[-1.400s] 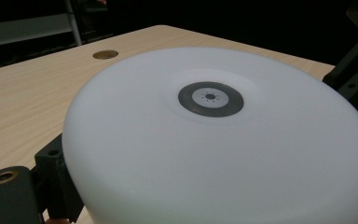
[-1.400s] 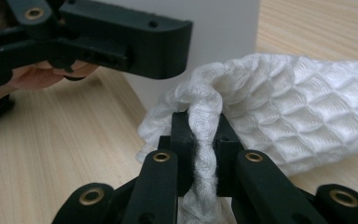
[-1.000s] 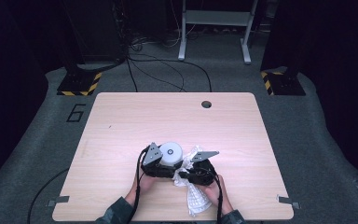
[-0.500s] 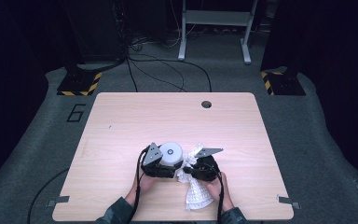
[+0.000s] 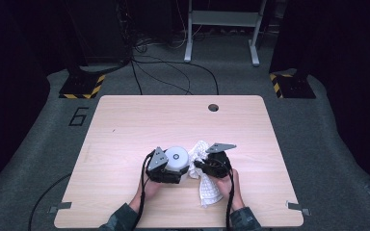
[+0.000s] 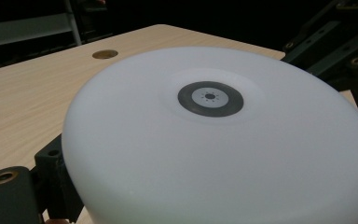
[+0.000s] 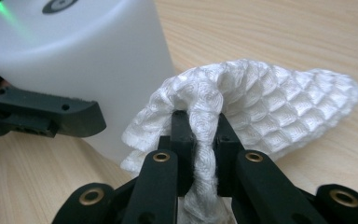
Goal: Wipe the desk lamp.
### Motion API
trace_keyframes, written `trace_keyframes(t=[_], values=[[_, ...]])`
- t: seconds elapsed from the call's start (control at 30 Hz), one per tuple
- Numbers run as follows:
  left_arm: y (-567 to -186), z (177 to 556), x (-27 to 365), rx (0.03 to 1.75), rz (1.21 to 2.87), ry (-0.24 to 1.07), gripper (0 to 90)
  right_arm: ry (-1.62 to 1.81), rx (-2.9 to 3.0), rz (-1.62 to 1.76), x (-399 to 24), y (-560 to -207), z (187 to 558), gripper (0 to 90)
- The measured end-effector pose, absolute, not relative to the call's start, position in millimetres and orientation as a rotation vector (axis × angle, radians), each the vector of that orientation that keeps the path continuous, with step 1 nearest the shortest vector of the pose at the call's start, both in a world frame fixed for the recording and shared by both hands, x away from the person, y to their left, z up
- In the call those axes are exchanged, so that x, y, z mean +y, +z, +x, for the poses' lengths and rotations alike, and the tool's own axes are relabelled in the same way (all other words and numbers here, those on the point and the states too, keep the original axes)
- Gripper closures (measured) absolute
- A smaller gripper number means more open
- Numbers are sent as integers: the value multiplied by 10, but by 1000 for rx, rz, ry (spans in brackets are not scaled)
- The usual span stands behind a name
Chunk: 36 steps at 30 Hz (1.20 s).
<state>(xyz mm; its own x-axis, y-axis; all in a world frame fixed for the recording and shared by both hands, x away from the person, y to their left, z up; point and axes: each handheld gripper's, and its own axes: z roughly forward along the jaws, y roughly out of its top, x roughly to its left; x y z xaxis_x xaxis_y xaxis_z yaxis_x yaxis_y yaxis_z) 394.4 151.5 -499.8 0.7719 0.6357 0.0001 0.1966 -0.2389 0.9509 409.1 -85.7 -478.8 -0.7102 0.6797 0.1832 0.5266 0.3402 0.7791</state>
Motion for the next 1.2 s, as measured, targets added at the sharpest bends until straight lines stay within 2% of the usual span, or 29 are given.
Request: trace_keyframes(t=[0.33, 0.5, 0.63, 0.97, 1.2], values=[[-4994, 3961, 1529, 647, 1789, 451, 74, 1313, 2394, 1100, -947, -4645, 4102, 827], [-4957, 3958, 1571, 663, 1763, 443, 4, 1327, 2373, 1100, -984, -4564, 4098, 827], [-4894, 3942, 1604, 656, 1739, 445, 0, 1349, 2346, 1070, -1002, -4471, 4102, 827], [-4550, 3925, 1660, 618, 1726, 421, 0, 1399, 2294, 1017, -984, -4121, 4082, 826], [-4313, 3912, 1482, 565, 1740, 423, 0, 1435, 2266, 968, -910, -3884, 4095, 825]])
